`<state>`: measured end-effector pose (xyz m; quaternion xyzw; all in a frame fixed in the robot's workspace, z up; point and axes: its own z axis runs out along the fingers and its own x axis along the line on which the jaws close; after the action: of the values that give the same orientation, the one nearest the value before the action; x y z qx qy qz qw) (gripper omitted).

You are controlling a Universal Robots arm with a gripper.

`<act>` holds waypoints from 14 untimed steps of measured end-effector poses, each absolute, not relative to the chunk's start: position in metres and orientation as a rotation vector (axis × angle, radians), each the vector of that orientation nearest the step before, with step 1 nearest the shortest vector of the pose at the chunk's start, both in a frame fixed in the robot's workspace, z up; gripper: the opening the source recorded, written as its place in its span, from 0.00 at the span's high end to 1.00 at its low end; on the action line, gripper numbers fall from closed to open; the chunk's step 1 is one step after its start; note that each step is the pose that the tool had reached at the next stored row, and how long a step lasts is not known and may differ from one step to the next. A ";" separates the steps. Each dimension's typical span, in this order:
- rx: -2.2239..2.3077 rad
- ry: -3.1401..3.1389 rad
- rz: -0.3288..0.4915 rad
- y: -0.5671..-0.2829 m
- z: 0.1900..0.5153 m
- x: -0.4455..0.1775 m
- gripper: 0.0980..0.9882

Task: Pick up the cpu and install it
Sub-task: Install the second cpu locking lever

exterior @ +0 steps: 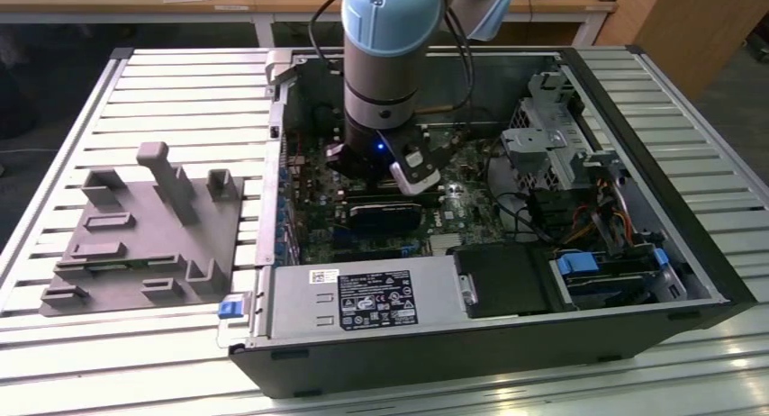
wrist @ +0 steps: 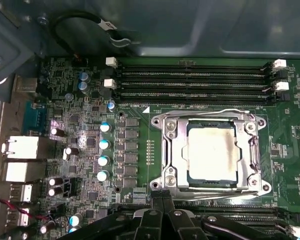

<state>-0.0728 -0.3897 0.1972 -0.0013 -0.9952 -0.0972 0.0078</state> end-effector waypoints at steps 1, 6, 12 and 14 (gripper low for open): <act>-0.004 -3.111 -0.306 -0.389 0.197 -0.073 0.99; -0.004 -3.110 -0.314 -0.386 0.196 -0.074 0.99; -0.004 -3.109 -0.324 -0.382 0.195 -0.075 0.99; -0.004 -3.109 -0.326 -0.381 0.195 -0.076 0.99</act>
<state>-0.0758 -0.3809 0.1952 -0.0012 -0.9945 -0.1044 0.0078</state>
